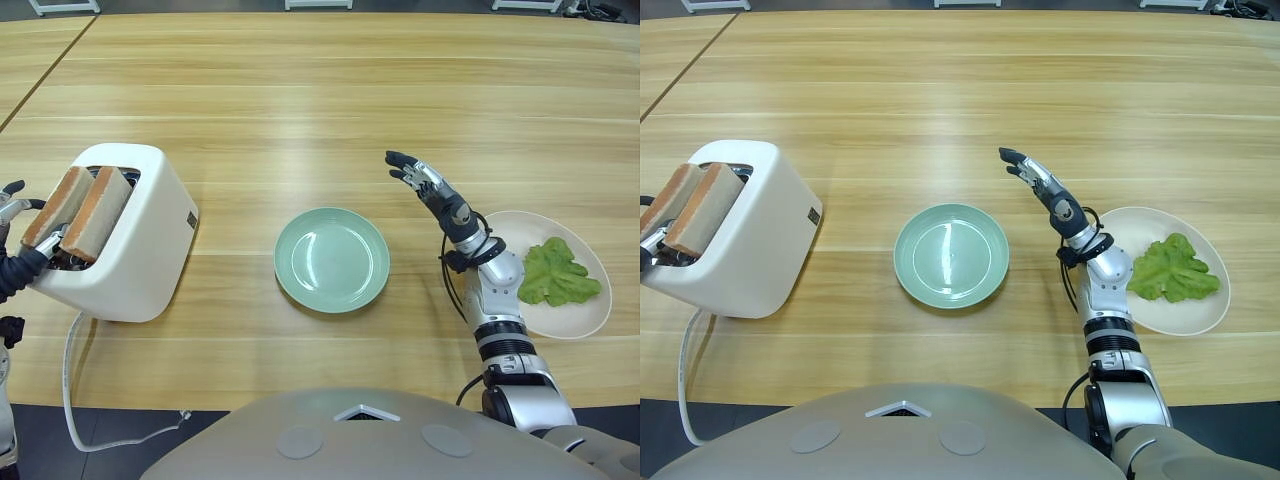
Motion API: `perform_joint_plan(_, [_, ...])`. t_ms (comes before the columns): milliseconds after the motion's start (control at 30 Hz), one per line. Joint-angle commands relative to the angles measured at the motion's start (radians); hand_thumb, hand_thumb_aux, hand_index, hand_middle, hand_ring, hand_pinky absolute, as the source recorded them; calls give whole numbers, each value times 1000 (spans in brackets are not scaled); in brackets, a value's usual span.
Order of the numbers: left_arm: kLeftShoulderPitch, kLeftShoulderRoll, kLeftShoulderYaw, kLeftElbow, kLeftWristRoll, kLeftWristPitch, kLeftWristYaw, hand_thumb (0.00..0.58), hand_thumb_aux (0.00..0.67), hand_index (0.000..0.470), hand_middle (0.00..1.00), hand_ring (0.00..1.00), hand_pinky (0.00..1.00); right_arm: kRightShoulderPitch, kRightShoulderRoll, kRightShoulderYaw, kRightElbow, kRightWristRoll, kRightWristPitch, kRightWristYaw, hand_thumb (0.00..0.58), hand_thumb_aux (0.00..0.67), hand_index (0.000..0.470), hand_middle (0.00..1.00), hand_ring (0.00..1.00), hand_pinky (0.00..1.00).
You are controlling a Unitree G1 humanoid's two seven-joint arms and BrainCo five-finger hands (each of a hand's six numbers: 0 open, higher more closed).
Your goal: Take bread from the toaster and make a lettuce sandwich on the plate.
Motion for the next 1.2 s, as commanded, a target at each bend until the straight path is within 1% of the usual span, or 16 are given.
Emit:
perform_joint_plan(33, [7, -4, -20, -4, 1, -3, -10, 405, 302, 212, 0, 0, 0, 11, -9, -1, -17, -4, 6, -1, 0, 0, 0, 0, 0, 0])
perform_joint_plan(67, [6, -4, -22, -5, 0, -4, -10, 398, 294, 206, 0, 0, 0, 13, -9, -1, -18, -4, 6, -2, 0, 0, 0, 0, 0, 0])
perform_joint_plan(100, [5, -4, -23, -6, -1, -5, -10, 417, 315, 221, 0, 0, 0, 13, -10, -1, -19, -4, 6, -2, 0, 0, 0, 0, 0, 0])
perform_joint_plan(133, [4, -4, -24, -6, -2, -8, -8, 422, 321, 225, 0, 0, 0, 14, -10, -1, -20, -4, 6, -2, 0, 0, 0, 0, 0, 0])
perform_joint_plan(233, [-3, -11, -13, -22, -14, -20, 4, 476, 386, 271, 0, 0, 0, 15, -11, 0, -24, -5, 8, -2, 0, 0, 0, 0, 0, 0])
perform_joint_plan(267, [-9, -13, -8, -26, -20, -25, 9, 531, 476, 334, 0, 0, 0, 15, -11, 0, -24, -5, 9, -2, 0, 0, 0, 0, 0, 0])
perform_joint_plan(300, [-14, -15, -5, -30, -28, -31, 13, 561, 549, 385, 0, 0, 0, 15, -11, 0, -24, -6, 9, -2, 0, 0, 0, 0, 0, 0])
perform_joint_plan(333, [-19, -16, -5, -33, -36, -40, 15, 580, 670, 470, 0, 0, 0, 16, -11, 0, -24, -7, 9, -3, 0, 0, 0, 0, 0, 0])
perform_joint_plan(500, [-63, -22, -17, -40, -96, -85, 27, 580, 670, 470, 0, 0, 0, 15, -11, 2, -24, -11, 8, -6, 0, 0, 0, 0, 0, 0])
perform_joint_plan(733, [-183, -15, -60, 1, -166, -119, 28, 580, 670, 470, 0, 0, 0, 2, -8, 8, -9, -25, 2, -10, 0, 0, 0, 0, 0, 0])
perform_joint_plan(933, [-320, 36, 40, -23, -208, -138, 88, 580, 670, 470, 0, 0, 0, -9, -5, 10, 2, -32, -1, -11, 0, 0, 0, 0, 0, 0])
perform_joint_plan(1000, [-383, 58, 41, -71, -219, -125, 95, 580, 670, 470, 0, 0, 0, -13, -2, 12, 3, -35, 0, -12, 0, 0, 0, 0, 0, 0])
perform_joint_plan(1100, [-468, 69, -71, -129, -201, -93, 70, 580, 670, 470, 0, 0, 0, -25, 0, 14, 9, -37, -1, -11, 0, 0, 0, 0, 0, 0])
perform_joint_plan(1200, [-514, 51, -195, -153, -188, -65, 38, 580, 670, 470, 0, 0, 0, -42, 2, 17, 19, -38, 0, -8, 0, 0, 0, 0, 0, 0])
